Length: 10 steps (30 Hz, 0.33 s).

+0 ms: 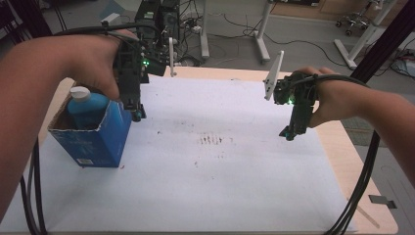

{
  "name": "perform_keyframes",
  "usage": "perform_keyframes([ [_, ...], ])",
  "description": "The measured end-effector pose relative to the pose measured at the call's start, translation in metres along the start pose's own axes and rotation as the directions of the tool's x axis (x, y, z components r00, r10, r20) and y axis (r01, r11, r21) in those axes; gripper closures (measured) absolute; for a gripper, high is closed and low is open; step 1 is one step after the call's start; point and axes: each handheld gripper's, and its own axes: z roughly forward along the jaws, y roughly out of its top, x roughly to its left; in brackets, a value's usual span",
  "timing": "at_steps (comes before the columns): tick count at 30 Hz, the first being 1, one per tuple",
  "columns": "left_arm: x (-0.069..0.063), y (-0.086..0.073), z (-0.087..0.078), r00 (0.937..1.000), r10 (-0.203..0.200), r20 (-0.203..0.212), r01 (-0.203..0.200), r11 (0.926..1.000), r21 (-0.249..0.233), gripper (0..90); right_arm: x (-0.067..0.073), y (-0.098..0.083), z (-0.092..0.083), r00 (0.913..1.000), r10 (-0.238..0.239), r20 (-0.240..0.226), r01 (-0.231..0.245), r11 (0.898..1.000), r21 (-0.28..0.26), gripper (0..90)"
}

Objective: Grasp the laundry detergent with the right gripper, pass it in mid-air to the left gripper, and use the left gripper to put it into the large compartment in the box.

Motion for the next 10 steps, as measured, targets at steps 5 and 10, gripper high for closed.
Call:
perform_keyframes([
  [5, -0.0005, 0.0031, 0.0008, 1.0000, 0.007, 0.003, -0.007, 1.0000, 0.001, 1.7, 0.0003, -0.0008, -0.0002, 1.0000, 0.006, 0.002, -0.006, 1.000, 0.001, 0.6],
  [10, -0.0008, 0.0057, 0.0001, 1.0000, 0.006, 0.000, -0.006, 0.9999, -0.010, 1.7, 0.0026, -0.0017, -0.0009, 1.0000, 0.002, 0.007, -0.002, 1.000, 0.002, 0.7],
])
